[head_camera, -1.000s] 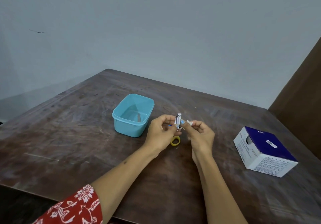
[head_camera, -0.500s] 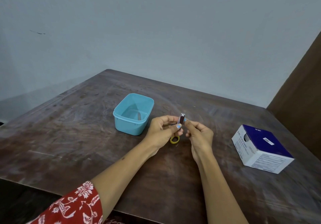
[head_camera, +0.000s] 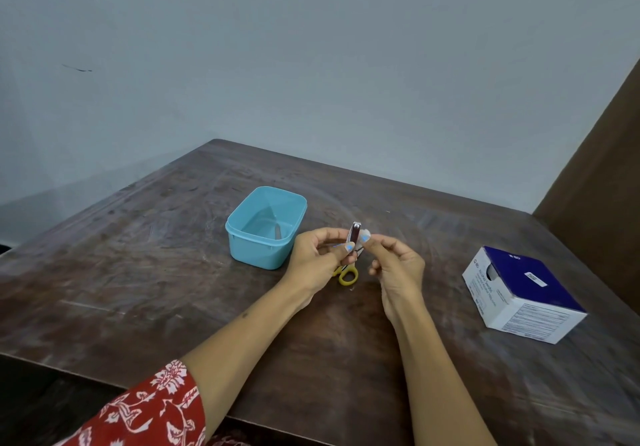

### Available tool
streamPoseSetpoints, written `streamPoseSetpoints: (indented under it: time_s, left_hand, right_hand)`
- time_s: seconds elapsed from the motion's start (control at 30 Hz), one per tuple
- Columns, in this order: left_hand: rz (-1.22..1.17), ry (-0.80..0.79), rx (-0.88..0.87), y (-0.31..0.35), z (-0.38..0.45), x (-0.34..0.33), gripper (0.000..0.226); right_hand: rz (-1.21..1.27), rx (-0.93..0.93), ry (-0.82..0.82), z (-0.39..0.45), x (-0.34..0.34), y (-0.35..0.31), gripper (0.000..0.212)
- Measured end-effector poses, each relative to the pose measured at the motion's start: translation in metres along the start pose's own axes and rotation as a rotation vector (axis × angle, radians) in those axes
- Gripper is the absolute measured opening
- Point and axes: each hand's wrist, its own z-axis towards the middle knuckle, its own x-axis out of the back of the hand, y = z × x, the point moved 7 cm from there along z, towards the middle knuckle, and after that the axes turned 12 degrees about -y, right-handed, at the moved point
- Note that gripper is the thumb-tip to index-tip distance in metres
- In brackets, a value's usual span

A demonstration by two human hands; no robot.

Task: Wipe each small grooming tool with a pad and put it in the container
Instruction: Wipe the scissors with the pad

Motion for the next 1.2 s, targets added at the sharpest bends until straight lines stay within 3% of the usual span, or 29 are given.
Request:
streamPoseSetpoints:
  time_s: [0.17,0.53,0.87,1.2]
  left_hand:
    - [0.042,0.020,-0.006,-0.001,0.000,0.002,0.019]
    - [-0.019,0.036,0.002,-0.005,0.000,0.002,0.019]
    - [-0.069,0.045,-0.006,-0.004,-0.001,0.003,0.020]
    - [-0.059,0.042,-0.049,0.001,-0.003,0.002,0.022]
  right_hand:
    - [-0.037,0.099,0.125,-0.004,0.006,-0.005,0.013]
    - [-0.108,0.217,0.072,-0.011,-0.007,-0.016,0.012]
    - [-0.128,0.160,-0.026,-0.010,-0.015,-0.011,0.019]
    - [-0.160,0.105,0.093,-0.007,-0.001,-0.006,0.019]
